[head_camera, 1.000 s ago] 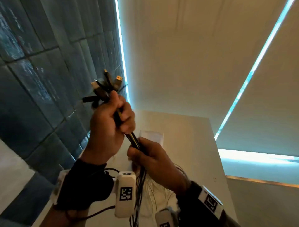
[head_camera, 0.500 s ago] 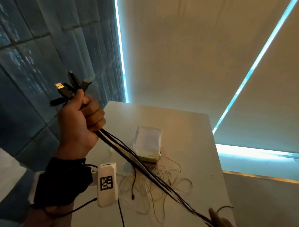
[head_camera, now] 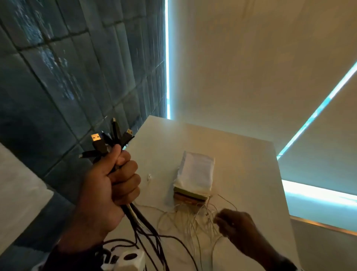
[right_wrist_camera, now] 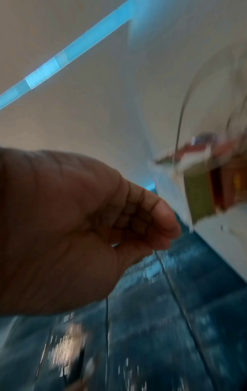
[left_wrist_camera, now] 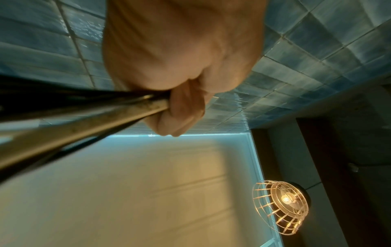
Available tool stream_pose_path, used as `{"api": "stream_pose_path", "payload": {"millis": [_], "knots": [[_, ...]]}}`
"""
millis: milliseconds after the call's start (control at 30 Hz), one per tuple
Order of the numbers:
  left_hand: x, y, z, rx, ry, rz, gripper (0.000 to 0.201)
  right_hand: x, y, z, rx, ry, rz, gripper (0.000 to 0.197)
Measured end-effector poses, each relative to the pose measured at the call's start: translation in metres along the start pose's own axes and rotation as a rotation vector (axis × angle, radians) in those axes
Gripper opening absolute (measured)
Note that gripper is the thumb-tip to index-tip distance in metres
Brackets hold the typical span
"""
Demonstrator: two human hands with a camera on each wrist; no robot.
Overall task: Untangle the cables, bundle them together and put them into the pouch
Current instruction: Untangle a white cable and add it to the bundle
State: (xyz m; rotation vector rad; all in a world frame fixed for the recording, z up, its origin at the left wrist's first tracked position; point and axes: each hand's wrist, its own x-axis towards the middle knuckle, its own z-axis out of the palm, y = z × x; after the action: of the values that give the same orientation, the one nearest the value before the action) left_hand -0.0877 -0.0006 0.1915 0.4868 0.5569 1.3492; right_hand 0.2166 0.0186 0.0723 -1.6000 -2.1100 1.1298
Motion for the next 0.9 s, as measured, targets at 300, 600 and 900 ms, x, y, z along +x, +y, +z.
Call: {"api": "stream_pose_path", "payload": {"millis": [300, 600, 900], "knots": [[0.017, 0.007, -0.034, 0.028, 0.293, -0.005, 0.036, 0.219, -0.096, 0.147, -0.189, -0.155, -0.001, 0.027], [0.030, 0.011, -0.075, 0.043, 0.496, -0.102, 0.040, 0.285, -0.078, 0.207, -0.116, -0.226, 0.379, 0.058], [0.039, 0.015, -0.086, 0.074, 0.521, -0.028, 0.036, 0.265, -0.098, 0.208, 0.323, -0.165, 0.349, 0.020]]}}
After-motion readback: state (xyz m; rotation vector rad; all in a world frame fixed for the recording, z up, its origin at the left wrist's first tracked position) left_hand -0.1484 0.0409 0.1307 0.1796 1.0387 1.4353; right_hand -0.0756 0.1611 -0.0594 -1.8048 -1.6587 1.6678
